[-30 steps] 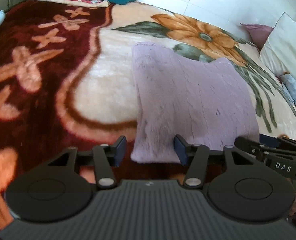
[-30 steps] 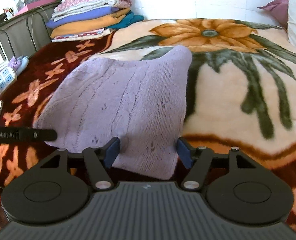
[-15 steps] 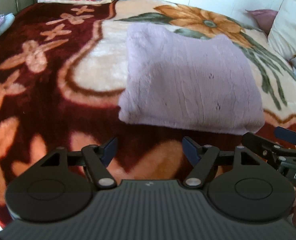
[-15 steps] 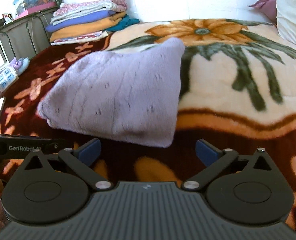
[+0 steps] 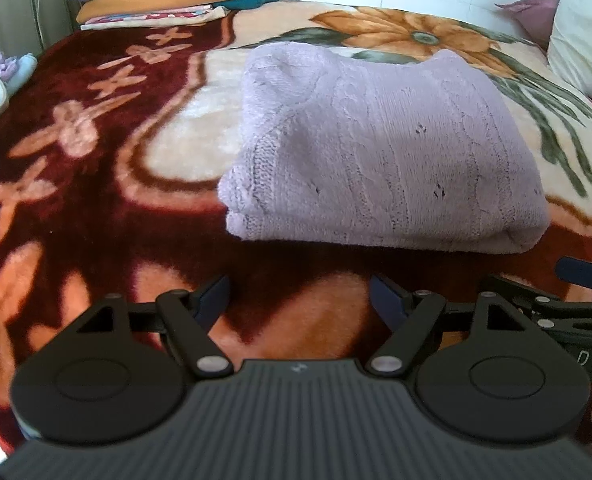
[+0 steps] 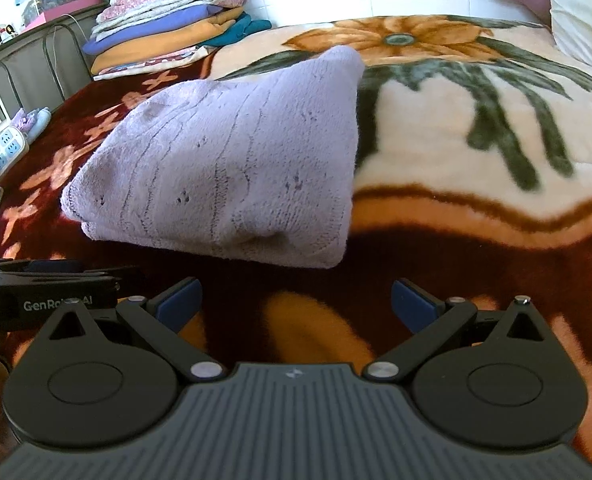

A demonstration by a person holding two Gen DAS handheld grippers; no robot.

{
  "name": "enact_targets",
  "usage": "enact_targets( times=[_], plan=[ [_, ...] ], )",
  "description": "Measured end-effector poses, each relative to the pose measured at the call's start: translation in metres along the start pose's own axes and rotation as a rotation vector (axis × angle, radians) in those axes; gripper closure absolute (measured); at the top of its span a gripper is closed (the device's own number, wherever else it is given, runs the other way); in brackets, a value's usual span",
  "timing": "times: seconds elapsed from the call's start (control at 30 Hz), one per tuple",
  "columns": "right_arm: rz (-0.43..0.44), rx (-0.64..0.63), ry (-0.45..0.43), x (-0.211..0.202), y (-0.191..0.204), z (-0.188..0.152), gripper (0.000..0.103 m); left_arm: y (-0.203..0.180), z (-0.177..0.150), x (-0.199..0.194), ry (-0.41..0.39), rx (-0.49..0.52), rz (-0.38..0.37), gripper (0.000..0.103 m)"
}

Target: Fold small clothes

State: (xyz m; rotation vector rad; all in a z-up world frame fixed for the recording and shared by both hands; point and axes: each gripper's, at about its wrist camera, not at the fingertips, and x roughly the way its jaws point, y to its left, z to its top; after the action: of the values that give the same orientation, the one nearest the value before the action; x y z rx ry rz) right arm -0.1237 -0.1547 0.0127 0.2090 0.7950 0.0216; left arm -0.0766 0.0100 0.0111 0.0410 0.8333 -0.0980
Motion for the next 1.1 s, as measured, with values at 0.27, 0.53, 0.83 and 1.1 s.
enact_targets(
  times=[0.27, 0.53, 0.83, 1.1],
  plan=[
    [0.007, 0.001, 0.001, -0.0003, 0.0019, 0.001, 0.0, 0.0, -0.0008, -0.0003, -0.007, -0.017, 0.003, 0.024],
    [0.01, -0.003, -0.001, -0.0011, 0.004, 0.0009, 0.0, 0.0022, -0.0017, -0.0015, -0.015, -0.031, -0.008, 0.024],
    [0.012, -0.005, -0.003, -0.0012, 0.0044, 0.0016, 0.0, 0.0027, -0.0012, -0.0012, -0.013, -0.03, -0.007, 0.024],
    [0.012, -0.005, -0.004, -0.0013, 0.0049, 0.0019, 0.0, 0.0023, -0.0014, -0.0009, -0.013, -0.027, -0.006, 0.024]
  ],
)
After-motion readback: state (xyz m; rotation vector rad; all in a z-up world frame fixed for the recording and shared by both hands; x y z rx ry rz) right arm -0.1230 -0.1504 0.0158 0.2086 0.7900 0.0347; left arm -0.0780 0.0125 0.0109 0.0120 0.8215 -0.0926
